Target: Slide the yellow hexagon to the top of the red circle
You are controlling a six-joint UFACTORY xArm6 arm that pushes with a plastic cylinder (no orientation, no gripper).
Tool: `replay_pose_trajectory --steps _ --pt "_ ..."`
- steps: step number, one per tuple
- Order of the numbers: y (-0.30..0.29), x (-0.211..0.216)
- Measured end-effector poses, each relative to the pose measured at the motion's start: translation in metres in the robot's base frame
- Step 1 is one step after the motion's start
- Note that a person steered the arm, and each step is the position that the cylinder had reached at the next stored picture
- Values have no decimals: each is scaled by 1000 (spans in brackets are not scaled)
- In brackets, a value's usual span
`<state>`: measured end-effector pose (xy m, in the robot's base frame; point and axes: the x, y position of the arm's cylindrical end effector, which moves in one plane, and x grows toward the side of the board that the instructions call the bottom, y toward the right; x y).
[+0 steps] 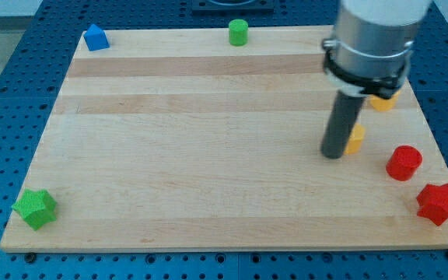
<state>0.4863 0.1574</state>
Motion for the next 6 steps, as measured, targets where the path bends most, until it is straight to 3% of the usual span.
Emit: replay_pose_trajectory --steps 1,3,4,6 --pt "30 -2" --pt "-32 -19" --pt "-7 -41" --pt "35 -38"
